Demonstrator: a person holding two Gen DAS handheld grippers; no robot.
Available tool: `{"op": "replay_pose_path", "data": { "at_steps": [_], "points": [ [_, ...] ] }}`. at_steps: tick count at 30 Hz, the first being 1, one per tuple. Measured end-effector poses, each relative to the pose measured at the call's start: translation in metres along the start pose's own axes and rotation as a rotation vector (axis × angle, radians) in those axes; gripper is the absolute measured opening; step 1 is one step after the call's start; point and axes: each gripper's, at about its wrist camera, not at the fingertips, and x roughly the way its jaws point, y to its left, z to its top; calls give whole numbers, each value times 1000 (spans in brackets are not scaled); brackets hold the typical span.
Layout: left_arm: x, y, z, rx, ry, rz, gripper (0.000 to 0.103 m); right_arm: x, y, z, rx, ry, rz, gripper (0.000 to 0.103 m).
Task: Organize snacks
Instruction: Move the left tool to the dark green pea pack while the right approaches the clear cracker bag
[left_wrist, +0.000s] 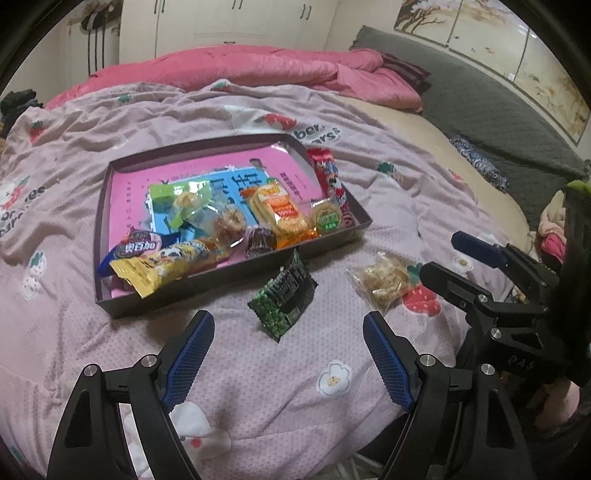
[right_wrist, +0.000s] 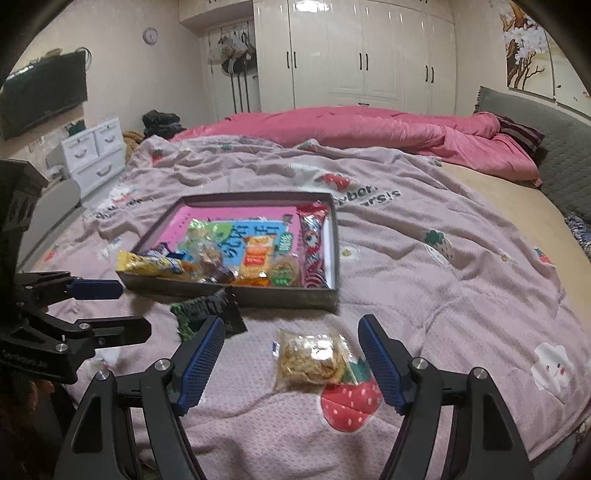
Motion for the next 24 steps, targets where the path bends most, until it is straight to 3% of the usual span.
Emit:
{"op": "replay_pose_path", "data": {
  "at_steps": [24],
  "points": [
    [39, 6, -17, -18, 128, 9, 84, 28, -10, -24, 26, 191, -53, 74]
  ]
}}
